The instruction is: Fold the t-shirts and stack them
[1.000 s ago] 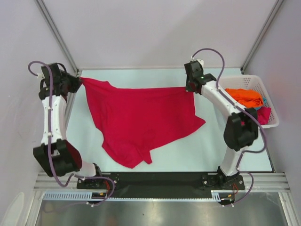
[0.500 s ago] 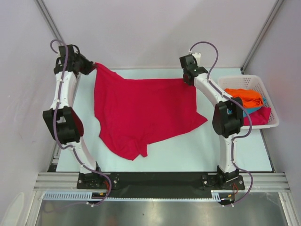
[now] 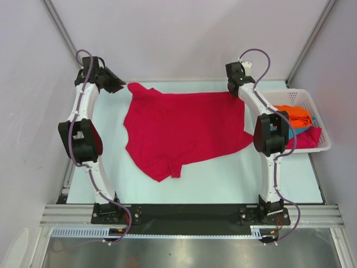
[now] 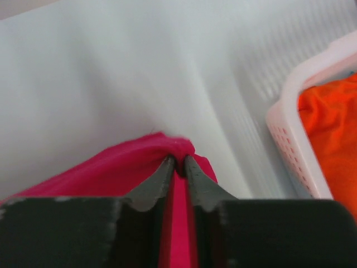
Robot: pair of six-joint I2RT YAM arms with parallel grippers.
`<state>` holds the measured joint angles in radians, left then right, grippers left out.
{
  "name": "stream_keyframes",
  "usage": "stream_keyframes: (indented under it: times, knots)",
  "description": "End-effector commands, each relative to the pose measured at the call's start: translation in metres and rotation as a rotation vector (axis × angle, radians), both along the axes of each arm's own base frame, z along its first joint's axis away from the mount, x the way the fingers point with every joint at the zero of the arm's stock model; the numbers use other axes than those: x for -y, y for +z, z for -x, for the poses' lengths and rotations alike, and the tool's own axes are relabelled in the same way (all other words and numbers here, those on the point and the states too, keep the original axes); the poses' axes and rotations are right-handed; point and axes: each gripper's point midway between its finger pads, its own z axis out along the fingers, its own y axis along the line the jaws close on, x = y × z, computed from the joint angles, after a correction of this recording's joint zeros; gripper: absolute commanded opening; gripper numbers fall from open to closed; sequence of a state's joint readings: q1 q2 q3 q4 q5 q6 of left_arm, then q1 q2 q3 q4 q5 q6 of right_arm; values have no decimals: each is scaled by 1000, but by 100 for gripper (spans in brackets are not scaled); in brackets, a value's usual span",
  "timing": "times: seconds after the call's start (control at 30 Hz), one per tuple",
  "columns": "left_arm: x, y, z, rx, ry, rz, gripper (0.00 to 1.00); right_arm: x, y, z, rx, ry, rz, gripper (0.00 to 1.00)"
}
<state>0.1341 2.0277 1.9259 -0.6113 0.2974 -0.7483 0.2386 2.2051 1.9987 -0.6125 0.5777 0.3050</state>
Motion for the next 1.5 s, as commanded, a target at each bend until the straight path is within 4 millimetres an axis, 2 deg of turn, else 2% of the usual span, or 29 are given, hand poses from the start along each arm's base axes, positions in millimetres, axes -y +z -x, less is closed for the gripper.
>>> stream_keyframes:
  times: [0.0, 0.03, 0.07, 0.1, 0.3, 0.37, 0.4, 0.43, 0.47, 0.5, 0.57, 0.63, 0.67, 0.7, 0.73, 0.77, 0.8, 0.87, 0.9, 1.03, 1.07, 1.1, 1.17, 1.2, 1.23, 1.27, 1.33, 1.4, 1.47]
  knots:
    - [7, 34, -7, 105, -72, -18, 65, -17, 0, -10, -6, 38, -42, 30]
    - [9, 33, -5, 103, -83, -28, 96, -20, -2, -10, -11, 45, -43, 34]
    - [9, 35, -4, 108, -86, -33, 100, -21, -2, -10, -11, 53, -41, 36]
    - [10, 35, -3, 109, -90, -39, 100, -24, -3, -10, -14, 64, -41, 40]
    - [17, 46, 11, 126, -118, -44, 100, -28, 5, -9, -3, 82, -41, 42]
    - [21, 49, 20, 126, -130, -40, 100, -26, 10, -6, -2, 82, -44, 42]
    - [25, 41, 26, 104, -141, -40, 100, -28, 11, -4, -4, 85, -43, 42]
    - [28, 50, 35, 118, -149, -46, 99, -27, 14, 2, -4, 86, -46, 42]
    - [35, 50, 41, 117, -162, -54, 100, -29, 12, 6, -14, 91, -43, 43]
    - [38, 39, 50, 88, -165, -55, 100, -32, 13, 9, -9, 97, -42, 43]
    - [49, 47, 66, 100, -182, -70, 100, -32, 6, 26, -31, 104, -39, 43]
    - [55, 34, 79, 66, -190, -64, 100, -39, 3, 36, -34, 112, -56, 43]
    - [63, 41, 88, 77, -203, -58, 100, -39, 1, 48, -47, 112, -62, 43]
    - [68, 30, 97, 51, -216, -52, 100, -42, -4, 56, -59, 111, -75, 43]
    - [72, 29, 104, 47, -222, -53, 99, -48, -7, 65, -69, 121, -79, 43]
    - [86, 36, 116, 62, -248, -55, 99, -47, -14, 82, -92, 126, -79, 43]
    - [91, 24, 129, 33, -257, -53, 100, -50, -16, 88, -89, 137, -91, 43]
    - [107, 19, 146, 24, -286, -63, 100, -57, -15, 103, -80, 149, -116, 44]
    - [112, 16, 160, 18, -302, -63, 100, -57, -28, 117, -115, 153, -115, 44]
    - [130, 5, 197, 1, -351, -62, 100, -59, -35, 144, -146, 162, -117, 45]
    - [135, -5, 209, -22, -363, -61, 100, -61, -34, 149, -148, 172, -116, 45]
    - [138, 3, 218, 6, -372, -63, 100, -60, -34, 157, -152, 174, -115, 45]
    - [147, 0, 235, 7, -395, -64, 99, -60, -33, 165, -153, 180, -123, 46]
    - [149, -10, 246, -15, -404, -65, 100, -60, -34, 168, -157, 183, -134, 46]
    - [151, -8, 256, 3, -407, -65, 100, -58, -33, 173, -157, 184, -137, 46]
    - [156, -23, 271, -33, -421, -56, 100, -57, -33, 176, -161, 184, -137, 46]
    - [159, -28, 285, -19, -425, -46, 100, -54, -34, 182, -168, 185, -134, 47]
    - [162, -49, 300, -63, -424, -33, 100, -49, -35, 184, -173, 178, -127, 47]
    - [165, -56, 311, -74, -431, -20, 99, -48, -38, 186, -183, 176, -135, 47]
